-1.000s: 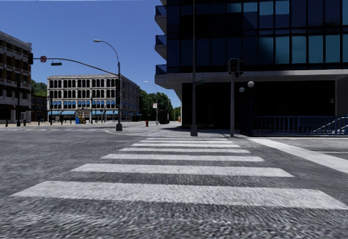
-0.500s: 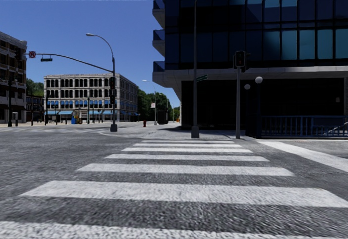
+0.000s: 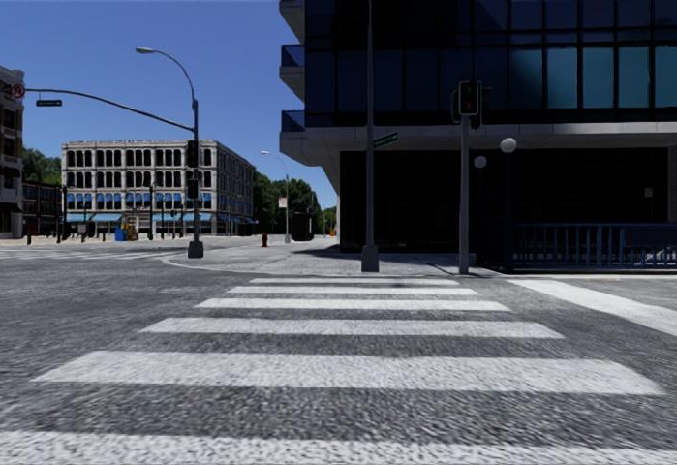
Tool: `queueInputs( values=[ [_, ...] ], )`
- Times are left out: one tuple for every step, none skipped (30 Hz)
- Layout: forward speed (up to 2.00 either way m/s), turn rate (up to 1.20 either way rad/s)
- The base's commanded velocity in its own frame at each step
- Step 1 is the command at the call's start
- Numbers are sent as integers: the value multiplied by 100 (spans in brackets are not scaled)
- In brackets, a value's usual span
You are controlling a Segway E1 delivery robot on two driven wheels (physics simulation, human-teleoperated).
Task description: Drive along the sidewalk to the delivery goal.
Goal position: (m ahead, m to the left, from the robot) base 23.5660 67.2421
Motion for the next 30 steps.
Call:
queueInputs(
  values=[
    [191,0],
    [191,0],
    [191,0],
    [191,0],
    [191,0],
    [191,0],
    [191,0],
    [191,0],
    [191,0],
    [191,0],
    [191,0],
    [191,0],
    [191,0],
    [191,0],
    [191,0],
    [191,0],
    [191,0],
    [191,0],
    [191,0],
    [191,0],
    [191,0],
    [191,0],
    [191,0],
    [191,0],
    [191,0],
    [191,0],
    [191,0],
    [191,0],
    [191,0],
    [191,0]
  ],
)
